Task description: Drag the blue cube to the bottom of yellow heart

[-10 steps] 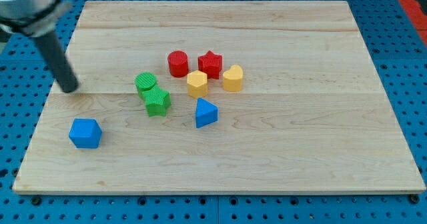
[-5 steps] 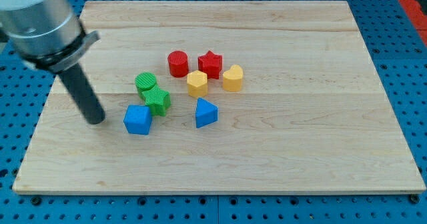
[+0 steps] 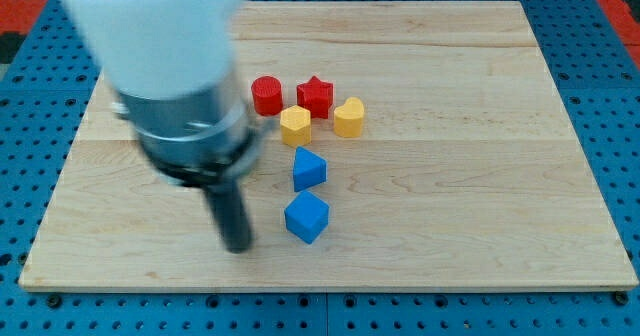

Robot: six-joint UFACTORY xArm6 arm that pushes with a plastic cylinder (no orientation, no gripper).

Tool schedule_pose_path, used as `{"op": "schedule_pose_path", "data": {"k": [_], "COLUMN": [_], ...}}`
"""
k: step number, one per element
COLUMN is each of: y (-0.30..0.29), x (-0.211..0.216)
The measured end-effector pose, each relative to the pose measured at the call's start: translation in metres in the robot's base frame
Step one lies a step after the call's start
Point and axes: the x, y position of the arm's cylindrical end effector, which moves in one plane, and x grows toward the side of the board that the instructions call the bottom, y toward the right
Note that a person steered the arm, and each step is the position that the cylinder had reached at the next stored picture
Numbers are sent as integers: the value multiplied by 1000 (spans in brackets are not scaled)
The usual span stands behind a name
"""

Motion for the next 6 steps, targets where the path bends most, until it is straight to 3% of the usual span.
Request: {"op": "schedule_pose_path", "data": {"k": [1,2,3,4,5,6], "y": [74,114,134,139,47,0], "x": [-8,-59,-70,-32,-22,-9]}}
